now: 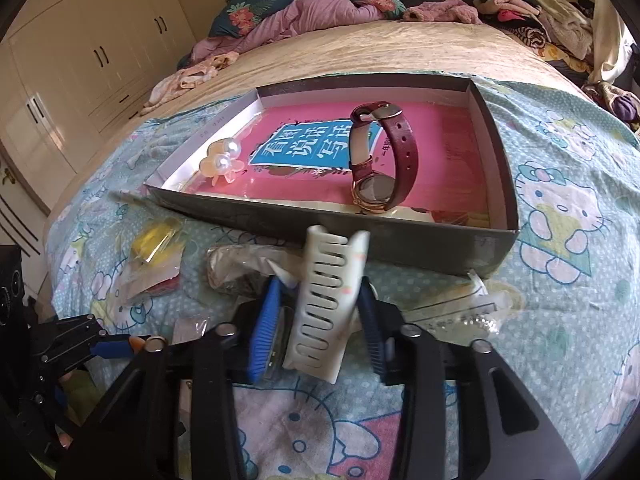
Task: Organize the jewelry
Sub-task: 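Grasp the orange spiral hair tie with the left tool while the right tool grasps the white comb clip, then carry both items into the pink box and open both tools to release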
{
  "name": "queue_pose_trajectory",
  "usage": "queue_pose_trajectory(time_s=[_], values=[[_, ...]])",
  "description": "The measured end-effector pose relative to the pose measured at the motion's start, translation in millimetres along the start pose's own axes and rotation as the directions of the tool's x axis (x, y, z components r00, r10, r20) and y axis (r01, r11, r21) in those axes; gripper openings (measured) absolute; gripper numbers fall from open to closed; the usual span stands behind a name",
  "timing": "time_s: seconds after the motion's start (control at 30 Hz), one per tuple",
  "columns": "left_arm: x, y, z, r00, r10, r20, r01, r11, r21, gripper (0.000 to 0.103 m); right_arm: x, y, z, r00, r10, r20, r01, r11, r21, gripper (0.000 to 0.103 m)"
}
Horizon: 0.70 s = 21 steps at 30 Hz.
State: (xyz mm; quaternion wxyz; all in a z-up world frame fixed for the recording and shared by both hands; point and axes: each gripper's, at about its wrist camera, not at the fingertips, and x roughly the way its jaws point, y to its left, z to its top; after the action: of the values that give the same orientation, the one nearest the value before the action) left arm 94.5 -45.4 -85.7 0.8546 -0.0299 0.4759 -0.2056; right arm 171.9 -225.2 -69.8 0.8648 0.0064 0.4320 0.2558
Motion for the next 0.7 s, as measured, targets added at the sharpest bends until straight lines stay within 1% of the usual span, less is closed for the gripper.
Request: queue_pose_trajectory(time_s=[0.03,0.13,0.37,0.53,0.7], values=[[-2,0,-1,1.000,-0.007,0.004,0.007,1.000,0.001,0.064,-2,0,-1,1.000,0.000,0.006,0.000,1.000,-0.003,0.029],[-5,-2,-1,1.000,-0.015,0.012,0.015,1.000,0.004,0.064,-10,-4,-5,1.000,0.020,0.015,-0.021,1.000,0.012,0.027],[-17,-4,-2,0.999,-0.007,0.031,0.007,1.000,0.005,0.064,-38,-2,-12,0.997,0.055,0.056,-0.056,0.998,0.023,0.027],[-27,-2,0,0.999,0.008,0.049,-0.007,1.000,-0.013,0.064,-59,2,-10,0.994,0.059,0.091,-0.060,0.998,0.009,0.027],[-42,2,5,0.995,0.035,0.092,-0.032,0.999,-0.026,0.064,-74,3,-7,0.991,0.062,0.119,-0.062,0.998,-0.001,0.027]])
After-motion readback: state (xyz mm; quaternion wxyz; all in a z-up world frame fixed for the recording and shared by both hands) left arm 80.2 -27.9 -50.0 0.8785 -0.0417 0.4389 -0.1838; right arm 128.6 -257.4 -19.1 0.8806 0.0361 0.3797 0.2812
